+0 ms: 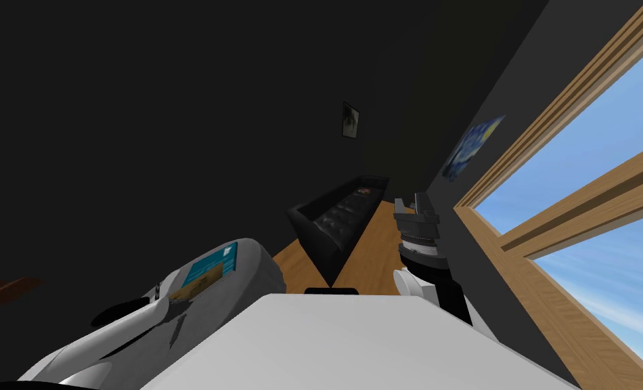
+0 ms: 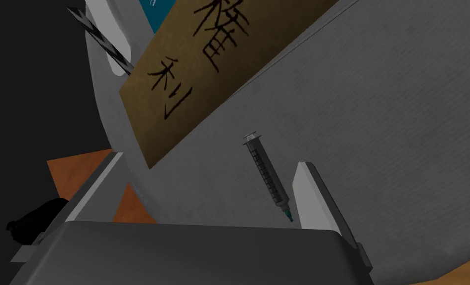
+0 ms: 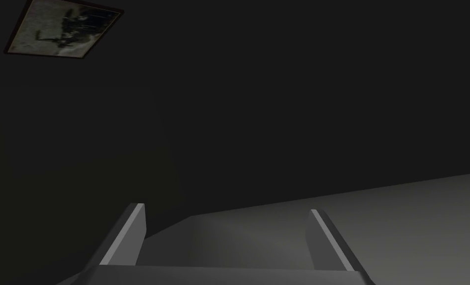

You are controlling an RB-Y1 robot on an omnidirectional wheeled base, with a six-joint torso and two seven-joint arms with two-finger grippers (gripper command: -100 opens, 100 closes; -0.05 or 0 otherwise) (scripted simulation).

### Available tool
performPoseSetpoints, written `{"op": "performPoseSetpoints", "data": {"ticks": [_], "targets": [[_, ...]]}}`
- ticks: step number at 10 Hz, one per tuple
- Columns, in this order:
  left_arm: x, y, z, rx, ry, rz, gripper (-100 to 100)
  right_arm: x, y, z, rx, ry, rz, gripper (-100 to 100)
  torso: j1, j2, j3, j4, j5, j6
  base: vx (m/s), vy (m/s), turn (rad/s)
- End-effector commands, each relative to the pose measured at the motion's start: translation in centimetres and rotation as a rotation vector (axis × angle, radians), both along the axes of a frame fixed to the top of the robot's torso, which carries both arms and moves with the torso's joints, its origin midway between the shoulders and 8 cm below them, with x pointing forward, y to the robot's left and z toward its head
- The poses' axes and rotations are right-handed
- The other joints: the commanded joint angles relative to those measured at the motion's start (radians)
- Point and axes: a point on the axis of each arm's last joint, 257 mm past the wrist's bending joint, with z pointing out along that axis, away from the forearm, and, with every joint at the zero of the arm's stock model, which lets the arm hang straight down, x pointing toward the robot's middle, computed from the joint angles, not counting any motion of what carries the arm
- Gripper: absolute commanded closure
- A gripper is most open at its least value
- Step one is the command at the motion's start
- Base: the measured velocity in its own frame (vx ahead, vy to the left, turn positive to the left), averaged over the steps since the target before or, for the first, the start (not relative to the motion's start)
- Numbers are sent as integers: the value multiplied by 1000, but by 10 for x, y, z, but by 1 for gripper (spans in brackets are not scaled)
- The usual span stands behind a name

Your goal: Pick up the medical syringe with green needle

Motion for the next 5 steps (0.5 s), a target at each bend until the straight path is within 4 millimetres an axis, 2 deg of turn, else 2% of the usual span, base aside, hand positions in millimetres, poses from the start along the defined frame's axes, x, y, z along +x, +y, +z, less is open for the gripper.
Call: {"op": "performPoseSetpoints", "data": {"ticks": [1,3,5], "targets": [[-13,2,-6,-64,-16,83,-100,0,0,0,0,0,0,0,0,0,0,0,0,0,30,40,-57],[-37,1,-25,-138,-12,177,-100,0,0,0,0,0,0,0,1,0,0,0,0,0,13,47,-56],[-49,-5,-35,-206,-16,251,-100,0,0,0,0,0,0,0,1,1,1,0,0,0,12,55,-38]]}}
